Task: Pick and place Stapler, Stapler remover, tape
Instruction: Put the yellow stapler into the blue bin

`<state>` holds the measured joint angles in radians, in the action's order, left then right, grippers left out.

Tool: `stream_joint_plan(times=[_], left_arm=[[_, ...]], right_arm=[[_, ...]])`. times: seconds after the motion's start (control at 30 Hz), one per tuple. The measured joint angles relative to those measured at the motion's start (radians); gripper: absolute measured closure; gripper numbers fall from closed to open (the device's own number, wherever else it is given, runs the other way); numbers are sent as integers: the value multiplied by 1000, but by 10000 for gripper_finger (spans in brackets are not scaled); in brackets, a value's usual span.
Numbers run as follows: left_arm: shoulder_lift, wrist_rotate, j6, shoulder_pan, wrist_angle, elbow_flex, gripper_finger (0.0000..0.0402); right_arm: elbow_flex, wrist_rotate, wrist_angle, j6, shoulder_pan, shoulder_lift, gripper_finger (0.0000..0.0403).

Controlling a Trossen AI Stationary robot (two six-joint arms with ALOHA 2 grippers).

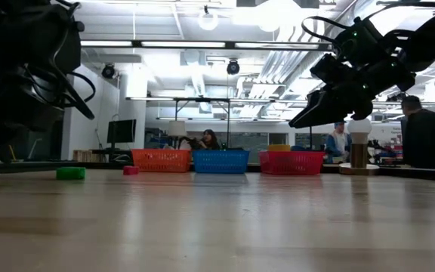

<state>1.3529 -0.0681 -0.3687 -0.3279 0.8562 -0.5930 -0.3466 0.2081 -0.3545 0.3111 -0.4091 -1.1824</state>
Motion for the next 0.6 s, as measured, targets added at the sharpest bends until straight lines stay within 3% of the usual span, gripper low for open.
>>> stream_joint_plan(times=[0.4,0.6], left_arm=[[0,13,-8,0,-37,0,344],[4,53,-76,0,-69,-39,349]], right_arm=[[0,0,0,0,0,0,203],[0,0,0,0,0,0,203]])
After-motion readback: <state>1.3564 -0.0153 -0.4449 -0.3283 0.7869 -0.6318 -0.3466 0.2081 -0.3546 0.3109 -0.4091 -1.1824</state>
